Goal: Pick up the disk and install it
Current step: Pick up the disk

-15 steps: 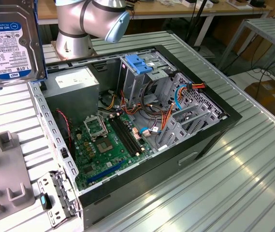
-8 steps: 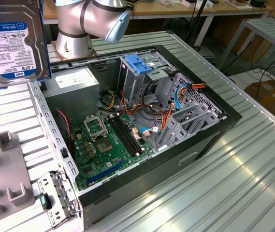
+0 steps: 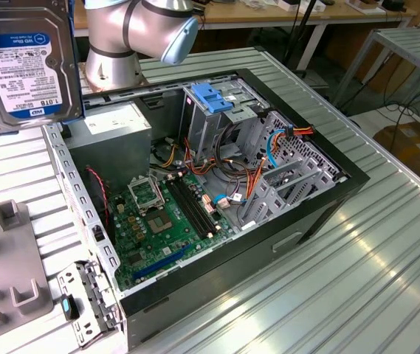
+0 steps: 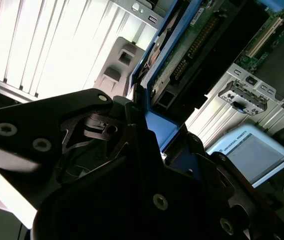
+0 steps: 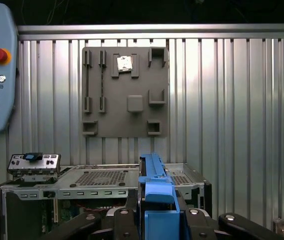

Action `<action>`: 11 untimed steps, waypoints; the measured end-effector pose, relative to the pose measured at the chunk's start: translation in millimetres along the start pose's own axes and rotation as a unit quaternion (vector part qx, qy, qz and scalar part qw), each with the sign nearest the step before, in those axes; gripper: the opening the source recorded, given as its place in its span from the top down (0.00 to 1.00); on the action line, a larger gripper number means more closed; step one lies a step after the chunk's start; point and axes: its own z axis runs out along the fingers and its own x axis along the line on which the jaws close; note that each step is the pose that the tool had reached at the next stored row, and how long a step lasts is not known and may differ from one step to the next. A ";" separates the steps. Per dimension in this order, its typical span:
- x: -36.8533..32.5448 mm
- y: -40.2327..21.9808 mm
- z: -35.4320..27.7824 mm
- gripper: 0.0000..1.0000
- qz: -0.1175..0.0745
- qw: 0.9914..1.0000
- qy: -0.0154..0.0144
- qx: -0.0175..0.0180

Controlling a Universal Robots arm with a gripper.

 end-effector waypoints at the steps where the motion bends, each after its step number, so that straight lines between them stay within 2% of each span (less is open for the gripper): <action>1: 0.0 -1.4 0.0 0.63 0.000 1.000 0.000 0.000; 11: -0.2 -11.0 0.1 0.63 0.000 1.000 0.000 0.000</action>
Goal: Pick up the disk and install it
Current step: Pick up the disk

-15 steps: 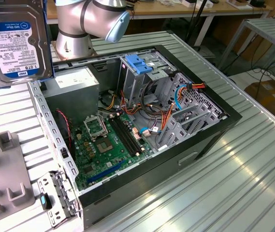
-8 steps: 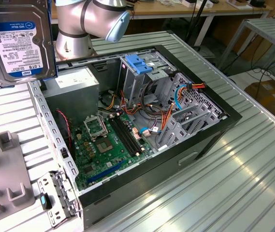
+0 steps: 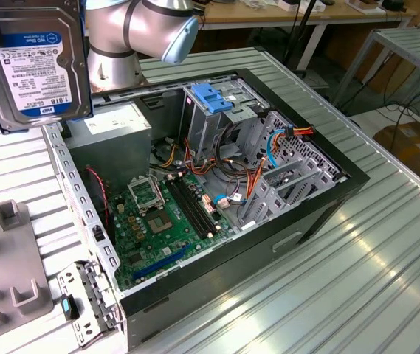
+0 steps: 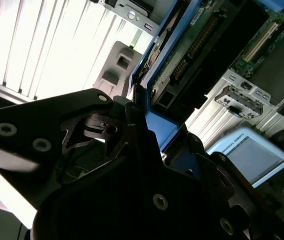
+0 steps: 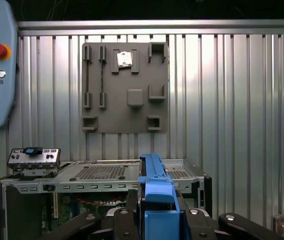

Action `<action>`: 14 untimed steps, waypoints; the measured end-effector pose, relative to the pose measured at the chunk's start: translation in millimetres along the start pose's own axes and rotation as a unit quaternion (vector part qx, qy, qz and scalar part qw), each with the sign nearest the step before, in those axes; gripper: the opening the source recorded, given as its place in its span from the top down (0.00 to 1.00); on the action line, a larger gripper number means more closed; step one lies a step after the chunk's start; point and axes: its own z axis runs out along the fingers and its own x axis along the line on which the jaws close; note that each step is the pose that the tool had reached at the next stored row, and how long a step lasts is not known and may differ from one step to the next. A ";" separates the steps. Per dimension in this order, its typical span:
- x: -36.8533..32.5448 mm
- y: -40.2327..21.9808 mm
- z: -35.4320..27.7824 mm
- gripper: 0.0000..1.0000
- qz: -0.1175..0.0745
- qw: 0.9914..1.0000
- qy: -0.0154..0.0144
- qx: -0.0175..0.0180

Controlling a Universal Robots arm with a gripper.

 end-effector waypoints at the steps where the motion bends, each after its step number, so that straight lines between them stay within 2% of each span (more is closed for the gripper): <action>1: 0.0 -1.2 0.0 0.63 0.000 1.000 0.000 0.000; 14: -0.2 -12.0 0.0 0.63 0.000 1.000 0.000 0.000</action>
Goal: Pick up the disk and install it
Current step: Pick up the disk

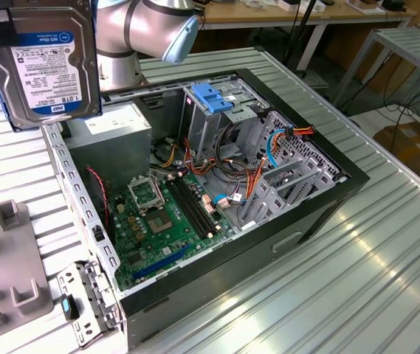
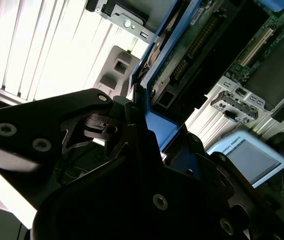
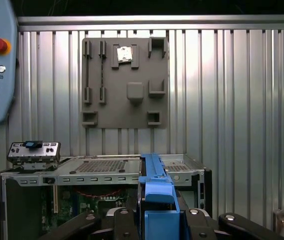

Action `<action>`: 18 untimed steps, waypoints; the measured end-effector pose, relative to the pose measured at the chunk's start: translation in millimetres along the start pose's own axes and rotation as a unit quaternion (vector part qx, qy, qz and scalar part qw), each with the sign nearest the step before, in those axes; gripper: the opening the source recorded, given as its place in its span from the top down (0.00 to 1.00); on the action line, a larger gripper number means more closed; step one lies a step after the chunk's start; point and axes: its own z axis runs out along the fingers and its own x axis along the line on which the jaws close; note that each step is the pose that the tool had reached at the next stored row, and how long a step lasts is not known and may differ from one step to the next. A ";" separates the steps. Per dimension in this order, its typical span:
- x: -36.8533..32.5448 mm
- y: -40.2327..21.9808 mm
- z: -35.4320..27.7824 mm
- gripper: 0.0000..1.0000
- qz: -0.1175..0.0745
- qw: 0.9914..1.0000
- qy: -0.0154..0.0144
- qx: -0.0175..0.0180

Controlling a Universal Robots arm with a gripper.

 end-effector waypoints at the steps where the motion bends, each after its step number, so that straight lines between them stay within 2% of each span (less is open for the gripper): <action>1: 0.0 -1.4 0.0 0.63 0.000 1.000 0.000 0.000; 18: -0.3 -17.0 0.1 0.63 0.000 1.000 0.000 0.000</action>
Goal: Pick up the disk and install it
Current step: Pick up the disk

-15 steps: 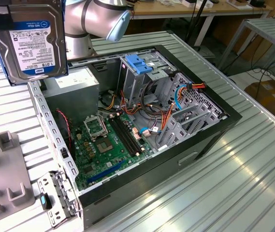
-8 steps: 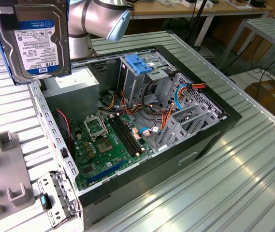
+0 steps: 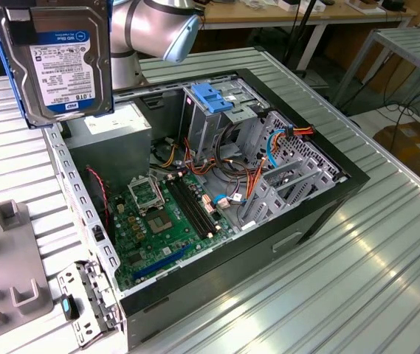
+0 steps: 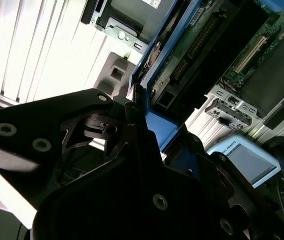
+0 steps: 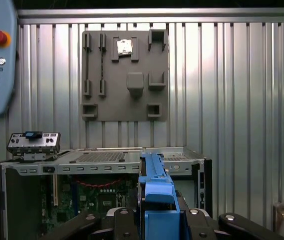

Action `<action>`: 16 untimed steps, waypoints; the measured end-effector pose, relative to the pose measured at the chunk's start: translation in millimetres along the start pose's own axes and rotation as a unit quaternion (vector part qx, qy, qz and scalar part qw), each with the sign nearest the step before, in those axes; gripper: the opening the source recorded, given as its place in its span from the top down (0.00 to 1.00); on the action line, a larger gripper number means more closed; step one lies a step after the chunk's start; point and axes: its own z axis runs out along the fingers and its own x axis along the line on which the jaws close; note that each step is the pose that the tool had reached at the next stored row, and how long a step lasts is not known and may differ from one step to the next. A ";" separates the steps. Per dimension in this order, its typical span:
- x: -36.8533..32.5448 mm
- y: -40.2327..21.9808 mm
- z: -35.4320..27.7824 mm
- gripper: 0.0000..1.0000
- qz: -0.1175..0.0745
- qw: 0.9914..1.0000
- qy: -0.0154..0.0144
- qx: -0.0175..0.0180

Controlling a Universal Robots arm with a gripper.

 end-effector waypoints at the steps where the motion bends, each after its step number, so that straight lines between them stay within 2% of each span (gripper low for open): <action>1: 0.0 -0.9 0.0 0.63 0.000 1.000 0.000 0.000; 12: -0.2 -15.1 0.1 0.63 0.000 1.000 0.000 0.000; 15: -0.3 -19.9 0.0 0.63 0.000 1.000 0.000 0.000; 16: -0.4 -23.2 0.1 0.63 0.000 1.000 0.000 0.000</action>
